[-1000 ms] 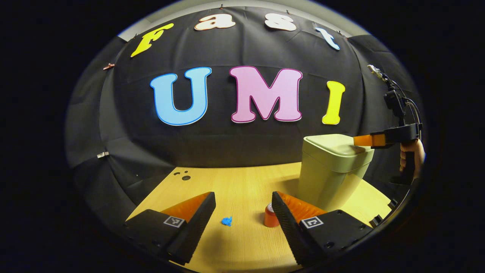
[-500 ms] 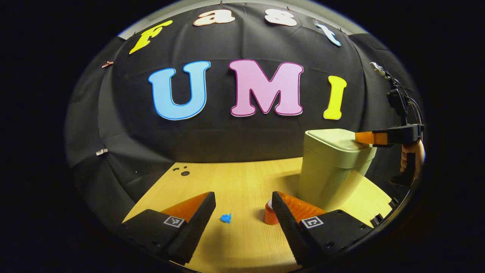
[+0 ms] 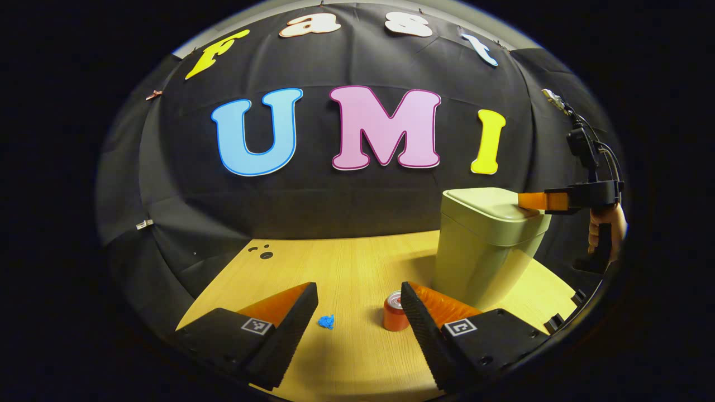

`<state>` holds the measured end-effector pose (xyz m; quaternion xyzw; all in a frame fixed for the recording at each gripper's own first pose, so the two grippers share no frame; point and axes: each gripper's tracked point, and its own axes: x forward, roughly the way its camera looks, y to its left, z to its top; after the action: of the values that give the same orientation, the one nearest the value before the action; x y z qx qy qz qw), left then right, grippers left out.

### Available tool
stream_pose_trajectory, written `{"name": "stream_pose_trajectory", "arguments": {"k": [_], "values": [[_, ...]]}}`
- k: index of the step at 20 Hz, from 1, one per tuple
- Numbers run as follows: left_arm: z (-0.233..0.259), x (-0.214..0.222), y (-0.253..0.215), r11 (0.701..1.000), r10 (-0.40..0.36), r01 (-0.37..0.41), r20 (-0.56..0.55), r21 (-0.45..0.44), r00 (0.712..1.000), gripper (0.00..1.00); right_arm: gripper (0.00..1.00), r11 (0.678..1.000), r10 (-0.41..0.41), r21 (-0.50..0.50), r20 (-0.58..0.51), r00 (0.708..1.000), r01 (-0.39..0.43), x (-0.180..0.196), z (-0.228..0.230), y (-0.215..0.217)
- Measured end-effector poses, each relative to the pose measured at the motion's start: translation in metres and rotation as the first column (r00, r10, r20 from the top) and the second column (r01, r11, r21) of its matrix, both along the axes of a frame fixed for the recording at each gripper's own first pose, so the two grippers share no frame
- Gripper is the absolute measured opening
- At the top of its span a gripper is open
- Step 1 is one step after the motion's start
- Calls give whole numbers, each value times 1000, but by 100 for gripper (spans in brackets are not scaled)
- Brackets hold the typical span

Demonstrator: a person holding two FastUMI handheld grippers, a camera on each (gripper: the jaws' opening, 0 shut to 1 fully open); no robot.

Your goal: Press the lid of the desktop garbage bin to open it, pick up the crumpled paper on the desktop and throw it into the bin, then pick up the pop can on the desktop and drop it into the bin, and finally close the garbage bin lid.

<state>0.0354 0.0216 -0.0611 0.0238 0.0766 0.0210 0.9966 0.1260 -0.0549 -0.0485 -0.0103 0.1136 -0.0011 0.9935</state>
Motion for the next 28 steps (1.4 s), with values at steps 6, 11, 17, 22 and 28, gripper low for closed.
{"name": "stream_pose_trajectory", "arguments": {"k": [6, 11, 17, 22, 28], "values": [[10, -9, 0, 1000, -13, 13, 36, 11, 999, 96, 5, 999, -6, 54, 0, 1000, 6, 0, 17, -1], [16, -22, 12, 1000, 1, -3, 63, 22, 998, 94, 5, 1000, -21, 13, 119, 993, 19, -7, 66, 4], [22, -48, 29, 998, 6, -12, 102, 59, 995, 94, 5, 1000, -12, 4, 181, 983, 11, -39, 92, 26], [18, -84, 39, 999, -10, 6, 102, 33, 995, 95, 5, 1000, -7, -27, 208, 978, 13, -75, 94, 48], [15, -111, 55, 1000, -11, 9, 138, 13, 990, 95, 19, 999, 25, -40, 221, 975, -17, -109, 88, 80]]}}
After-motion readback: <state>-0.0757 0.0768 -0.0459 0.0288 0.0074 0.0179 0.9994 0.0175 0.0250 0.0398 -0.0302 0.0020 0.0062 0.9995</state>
